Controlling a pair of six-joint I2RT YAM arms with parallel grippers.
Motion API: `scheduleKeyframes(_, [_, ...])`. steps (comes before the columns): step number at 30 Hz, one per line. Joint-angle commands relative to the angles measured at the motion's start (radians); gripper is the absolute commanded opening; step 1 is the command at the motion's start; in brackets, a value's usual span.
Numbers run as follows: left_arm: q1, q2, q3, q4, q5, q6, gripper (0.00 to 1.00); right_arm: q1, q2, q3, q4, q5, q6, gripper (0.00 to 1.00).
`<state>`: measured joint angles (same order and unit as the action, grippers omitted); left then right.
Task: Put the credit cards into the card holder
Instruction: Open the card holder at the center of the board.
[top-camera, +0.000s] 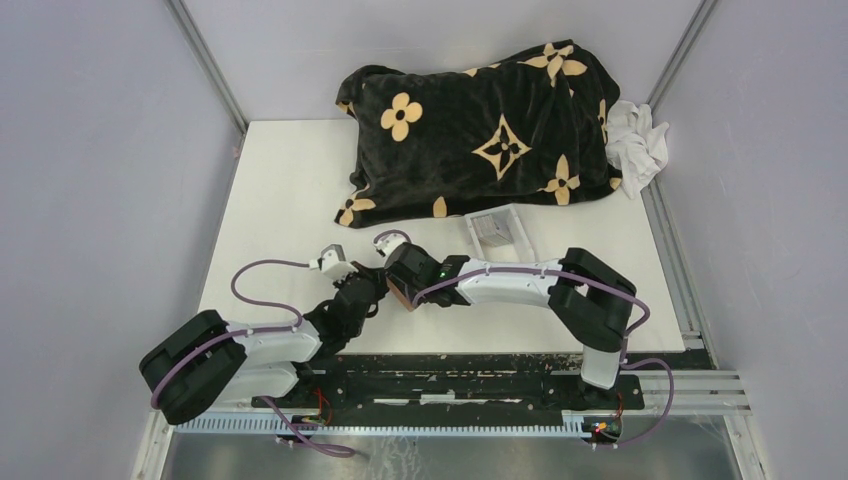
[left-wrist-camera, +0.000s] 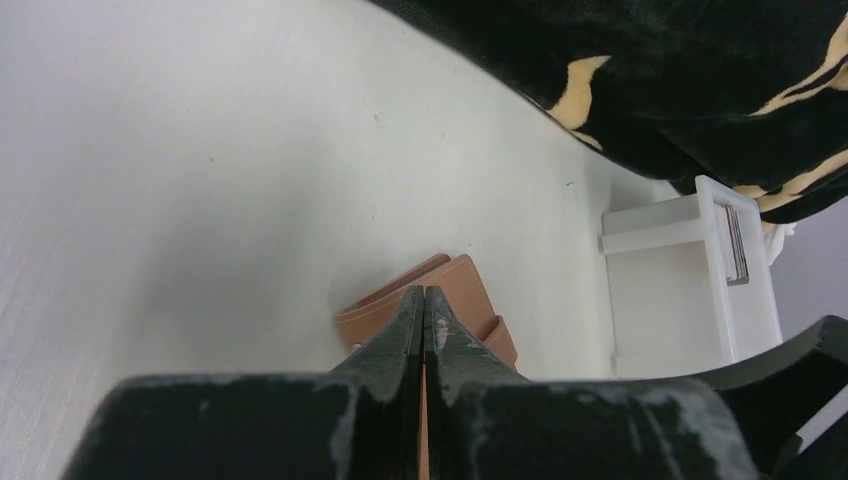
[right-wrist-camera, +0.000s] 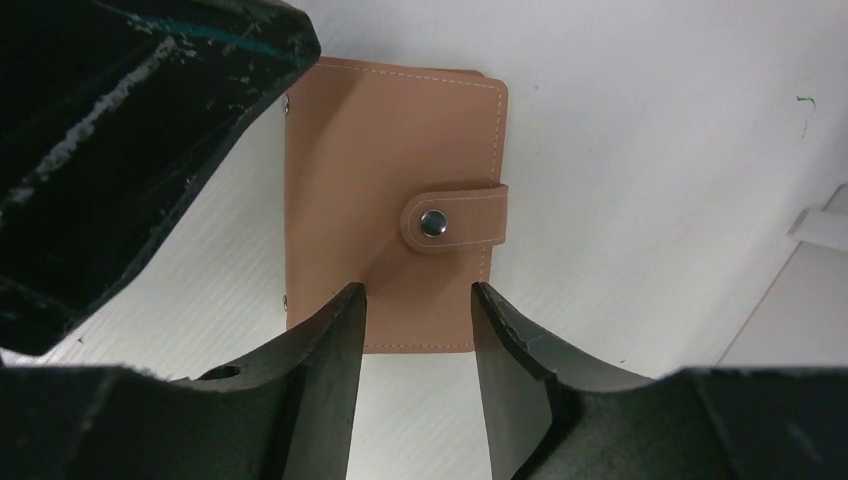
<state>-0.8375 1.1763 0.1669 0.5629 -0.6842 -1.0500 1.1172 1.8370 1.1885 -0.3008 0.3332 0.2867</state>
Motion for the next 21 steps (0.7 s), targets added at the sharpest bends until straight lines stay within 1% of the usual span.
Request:
scheduleKeyframes(1, [-0.001, -0.003, -0.007, 0.042, 0.028, -0.023, 0.03, 0.003, 0.018, 0.053, 0.041, 0.016, -0.044, 0.5])
scheduleKeyframes(10, [-0.015, -0.007, -0.025, 0.047, 0.084, -0.039, 0.03, 0.001, 0.04, 0.073, 0.06, 0.026, -0.069, 0.52])
scheduleKeyframes(14, [-0.023, -0.007, -0.024, 0.029, 0.097, -0.046, 0.05, -0.005, 0.05, 0.076, 0.065, 0.026, -0.079, 0.52])
scheduleKeyframes(17, [-0.03, -0.014, -0.026, 0.005, 0.097, -0.055, 0.08, -0.012, 0.055, 0.075, 0.072, 0.019, -0.085, 0.53])
scheduleKeyframes(21, [-0.036, -0.037, -0.027, -0.04, 0.097, -0.06, 0.16, -0.023, 0.07, 0.078, 0.083, 0.005, -0.093, 0.53])
